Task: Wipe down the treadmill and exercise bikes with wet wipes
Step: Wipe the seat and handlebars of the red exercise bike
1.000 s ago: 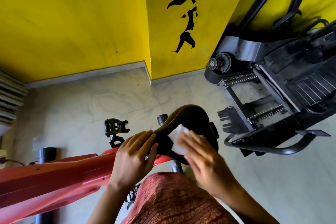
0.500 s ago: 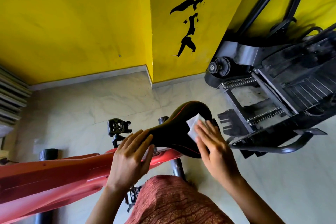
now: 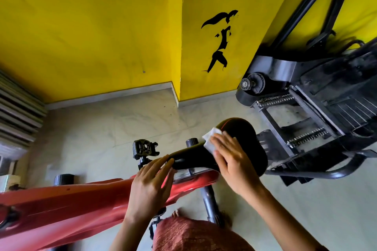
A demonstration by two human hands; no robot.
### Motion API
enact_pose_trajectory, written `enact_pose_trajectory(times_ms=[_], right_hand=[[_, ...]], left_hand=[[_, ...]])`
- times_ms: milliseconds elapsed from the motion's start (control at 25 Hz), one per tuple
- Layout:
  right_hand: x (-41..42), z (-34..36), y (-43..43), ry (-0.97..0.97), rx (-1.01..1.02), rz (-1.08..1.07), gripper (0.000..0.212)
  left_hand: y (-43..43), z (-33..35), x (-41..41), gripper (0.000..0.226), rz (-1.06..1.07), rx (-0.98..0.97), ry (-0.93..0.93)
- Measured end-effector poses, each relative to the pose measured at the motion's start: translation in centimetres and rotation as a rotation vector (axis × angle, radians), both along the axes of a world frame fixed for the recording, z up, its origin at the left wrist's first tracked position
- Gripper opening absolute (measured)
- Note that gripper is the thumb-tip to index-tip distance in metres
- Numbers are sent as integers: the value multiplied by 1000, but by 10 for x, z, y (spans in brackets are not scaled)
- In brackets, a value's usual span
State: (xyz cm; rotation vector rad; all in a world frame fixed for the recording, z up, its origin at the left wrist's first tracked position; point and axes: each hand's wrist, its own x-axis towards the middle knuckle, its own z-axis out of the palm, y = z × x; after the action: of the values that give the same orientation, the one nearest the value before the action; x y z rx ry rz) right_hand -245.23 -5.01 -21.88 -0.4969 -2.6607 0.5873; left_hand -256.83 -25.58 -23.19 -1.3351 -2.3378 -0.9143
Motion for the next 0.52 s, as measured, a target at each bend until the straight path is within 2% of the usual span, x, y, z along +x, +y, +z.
enact_pose_trajectory(times_ms=[80, 240, 320, 400, 520], right_hand=[[-27, -1, 4, -55, 27, -62, 35], [-65, 14, -53, -41, 29, 105, 35], [-50, 10, -64, 9, 47, 172, 28], [-21, 4, -64, 85, 91, 205, 32], [14, -9, -44, 167, 232, 111, 30]], left_hand=[[-3, -3, -1, 27, -10, 3, -7], [-7, -4, -2, 28, -16, 25, -43], [-9, -5, -1, 28, -16, 36, -54], [-10, -8, 1, 28, -9, 41, -58], [-6, -9, 7, 28, -21, 50, -36]])
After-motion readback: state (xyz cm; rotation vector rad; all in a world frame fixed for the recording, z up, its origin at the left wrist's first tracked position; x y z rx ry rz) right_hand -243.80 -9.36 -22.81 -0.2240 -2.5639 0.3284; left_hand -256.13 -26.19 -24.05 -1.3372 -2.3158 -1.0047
